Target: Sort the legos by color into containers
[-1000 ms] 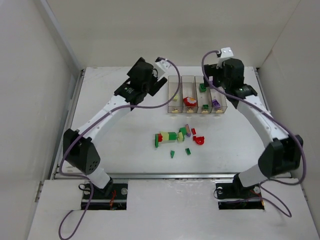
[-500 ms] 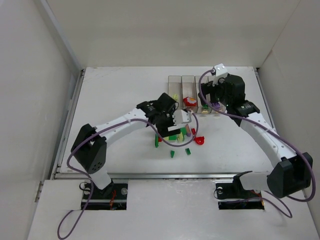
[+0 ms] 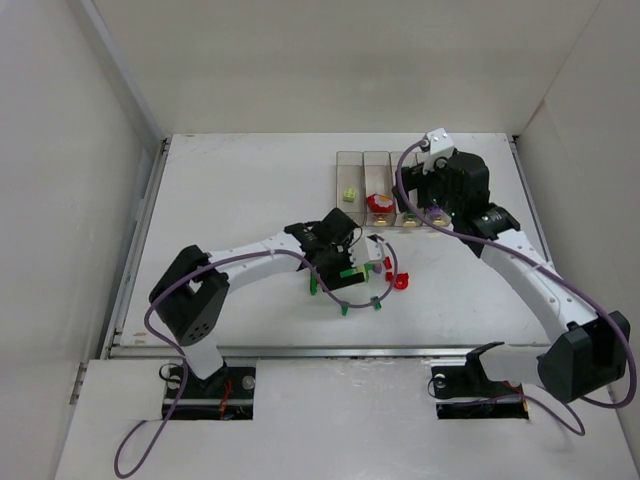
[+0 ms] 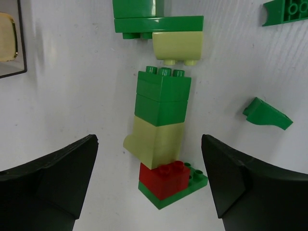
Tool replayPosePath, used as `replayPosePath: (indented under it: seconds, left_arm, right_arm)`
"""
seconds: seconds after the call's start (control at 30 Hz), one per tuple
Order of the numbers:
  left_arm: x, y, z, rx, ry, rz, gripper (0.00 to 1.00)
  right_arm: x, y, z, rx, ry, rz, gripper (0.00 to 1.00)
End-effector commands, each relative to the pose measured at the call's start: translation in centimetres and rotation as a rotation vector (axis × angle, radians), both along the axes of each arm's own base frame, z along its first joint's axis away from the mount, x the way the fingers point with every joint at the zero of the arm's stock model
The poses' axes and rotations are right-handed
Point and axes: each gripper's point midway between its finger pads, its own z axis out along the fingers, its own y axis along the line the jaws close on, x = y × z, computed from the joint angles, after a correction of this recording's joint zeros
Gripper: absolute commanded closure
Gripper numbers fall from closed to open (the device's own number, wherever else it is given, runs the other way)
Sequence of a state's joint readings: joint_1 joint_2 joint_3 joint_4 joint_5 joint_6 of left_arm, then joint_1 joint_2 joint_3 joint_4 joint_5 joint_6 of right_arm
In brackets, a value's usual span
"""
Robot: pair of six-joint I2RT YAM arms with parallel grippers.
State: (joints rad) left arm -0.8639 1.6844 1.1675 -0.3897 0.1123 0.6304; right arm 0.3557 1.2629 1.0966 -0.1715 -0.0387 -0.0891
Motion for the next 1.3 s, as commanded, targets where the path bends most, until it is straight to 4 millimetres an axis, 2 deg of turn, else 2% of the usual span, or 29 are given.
replayPosePath:
  seconds: [0.0, 0.17, 0.23, 0.27, 0.33, 0.43, 0.47, 0.5, 0.53, 0.6, 0.73, 0.8, 0.87, 0.9, 0.97, 1.03, 1.07, 1.1, 1.2, 1.27]
  left_arm:
    - [0.3, -0.6, -1.2, -0.024, -0.006, 0.037, 0.14]
    - [1.8, -0.6, -2.1, -0.028, -0.082, 0.062, 0.23]
    - [1.7, -0.3, -2.4, -0.016, -0.082, 0.067, 0.28]
    - [1.8, -0.4, -2.6, -0.016, -0.082, 0.067, 0.35]
    - [1.5, -0.2, -2.9, -0.011, -0.072, 0.074, 0.43]
    - [1.8, -0.2, -2.8, -0.014, -0.084, 0.08, 0.64]
    - [1.8, -0.2, -2.8, -0.017, -0.08, 0.087, 0.64]
    - [1.6, 0.0, -2.9, -0.008, -0.074, 0.087, 0.69]
    - [1.6, 0.0, -2.9, -0.008, -0.074, 0.087, 0.81]
    - [1.3, 0.0, -3.1, -0.009, -0.056, 0.09, 1.0]
    - [1.0, 0.3, -2.9, 0.0, -0.049, 0.09, 1.0]
    - [1.0, 0.5, -2.1, -0.019, -0.044, 0.091, 1.0]
    - [1.4, 0.1, 0.2, -0.079, -0.027, 0.113, 1.0]
    - [2.2, 0.6, 1.1, -0.101, -0.022, 0.145, 1.0]
    - [2.4, 1.0, 2.6, -0.132, 0.008, 0.148, 1.0]
    - [3.2, 1.0, 6.0, -0.207, -0.005, 0.152, 1.0]
    - [3.1, 0.8, 6.0, -0.214, 0.003, 0.145, 1.0]
    - [3.2, 1.0, 7.3, -0.236, -0.001, 0.145, 1.0]
    - [2.2, 0.3, 9.1, -0.283, 0.021, 0.095, 1.0]
    - [1.8, 0.0, 11.2, -0.32, 0.0, 0.056, 1.0]
  right_arm:
    - [-0.1, -0.1, 2.0, 0.03, -0.063, -0.017, 0.0]
    - [-0.1, 0.0, 2.0, 0.038, -0.059, -0.02, 0.0]
    - [-0.1, 0.0, 2.0, 0.038, -0.059, -0.02, 0.0]
    - [-0.1, 0.0, 2.0, 0.038, -0.059, -0.02, 0.0]
    - [-0.1, 0.0, 2.0, 0.038, -0.059, -0.02, 0.0]
    - [-0.3, 0.1, 2.4, 0.044, -0.067, -0.011, 0.0]
    - [-0.3, 0.1, 2.4, 0.044, -0.067, -0.011, 0.0]
    - [-0.3, 0.1, 2.4, 0.052, -0.063, -0.013, 0.0]
    - [-0.4, 0.1, 2.0, 0.048, -0.055, -0.013, 0.0]
    - [-0.5, 0.0, 2.3, 0.052, -0.063, -0.013, 0.0]
    - [-0.7, 0.0, 2.7, 0.055, -0.072, -0.013, 0.0]
    - [-0.7, 0.1, 2.7, 0.058, -0.071, -0.003, 0.0]
    - [-0.8, 0.1, 2.4, 0.054, -0.061, -0.003, 0.0]
    - [-0.8, 0.3, 3.0, 0.061, -0.071, 0.007, 0.0]
    - [-1.1, 0.4, 3.6, 0.062, -0.064, 0.019, 0.0]
    - [-1.3, 1.0, 4.2, 0.069, -0.051, 0.054, 0.0]
    - [-1.5, 1.2, 4.5, 0.072, -0.049, 0.066, 0.0]
    - [-1.4, 1.4, 4.3, 0.079, -0.034, 0.071, 0.0]
    - [-2.1, 2.0, 4.7, 0.071, -0.017, 0.084, 0.0]
    - [-2.4, 2.3, 4.8, 0.059, -0.011, 0.079, 0.0]
